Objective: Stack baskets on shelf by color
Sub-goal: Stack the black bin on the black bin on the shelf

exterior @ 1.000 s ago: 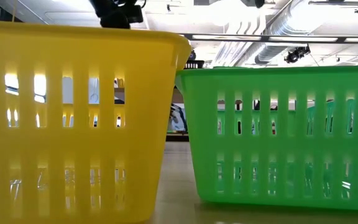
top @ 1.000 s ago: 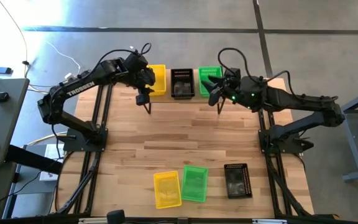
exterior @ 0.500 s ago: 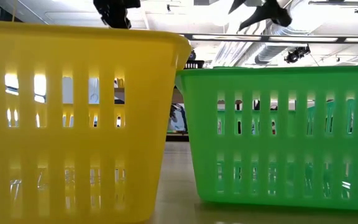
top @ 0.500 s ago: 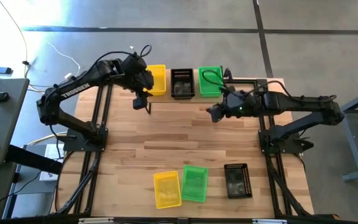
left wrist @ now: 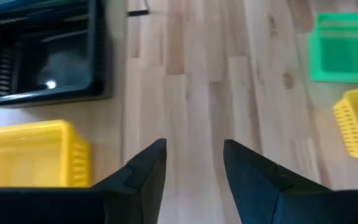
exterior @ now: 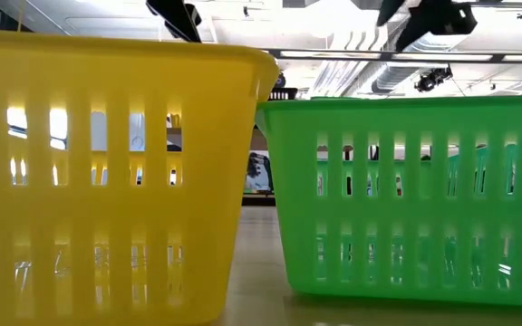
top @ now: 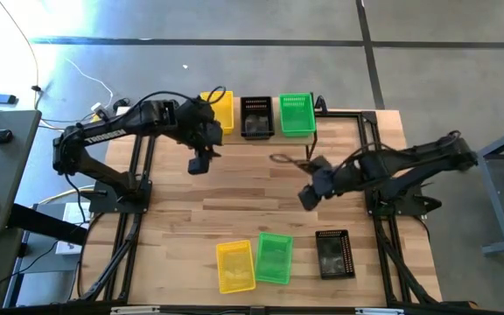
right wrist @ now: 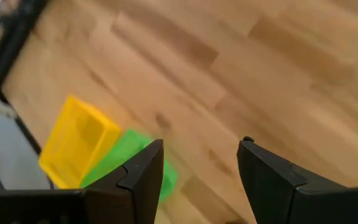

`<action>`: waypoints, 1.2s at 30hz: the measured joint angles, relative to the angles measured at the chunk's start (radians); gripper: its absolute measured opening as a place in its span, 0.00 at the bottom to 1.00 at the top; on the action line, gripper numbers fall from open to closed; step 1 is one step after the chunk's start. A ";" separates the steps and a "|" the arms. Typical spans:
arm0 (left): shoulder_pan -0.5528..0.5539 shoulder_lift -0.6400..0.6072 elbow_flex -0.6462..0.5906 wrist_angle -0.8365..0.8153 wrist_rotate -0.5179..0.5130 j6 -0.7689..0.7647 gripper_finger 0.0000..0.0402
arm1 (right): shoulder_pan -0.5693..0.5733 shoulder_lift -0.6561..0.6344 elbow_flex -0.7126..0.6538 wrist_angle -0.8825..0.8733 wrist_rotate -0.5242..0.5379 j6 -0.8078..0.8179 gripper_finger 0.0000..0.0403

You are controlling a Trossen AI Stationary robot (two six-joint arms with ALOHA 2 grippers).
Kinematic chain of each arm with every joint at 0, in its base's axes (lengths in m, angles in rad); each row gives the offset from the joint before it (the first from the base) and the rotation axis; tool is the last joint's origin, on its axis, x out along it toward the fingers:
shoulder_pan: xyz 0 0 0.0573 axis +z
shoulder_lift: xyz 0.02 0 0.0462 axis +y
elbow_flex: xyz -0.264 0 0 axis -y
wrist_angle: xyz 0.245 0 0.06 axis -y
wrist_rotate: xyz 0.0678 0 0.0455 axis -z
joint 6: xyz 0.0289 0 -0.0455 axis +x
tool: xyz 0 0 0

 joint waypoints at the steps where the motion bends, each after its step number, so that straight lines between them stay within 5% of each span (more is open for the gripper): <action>1: -0.012 0.000 0.000 0.000 0.000 -0.010 0.37 | 0.015 0.009 0.000 0.001 -0.011 -0.001 0.47; 12: -0.133 0.000 0.000 0.000 -0.011 -0.099 0.37 | 0.211 0.078 0.000 -0.004 -0.207 -0.047 0.47; 36: -0.332 0.000 -0.001 0.001 -0.127 -0.503 0.37 | 0.661 0.357 0.000 0.050 -0.238 -0.113 0.47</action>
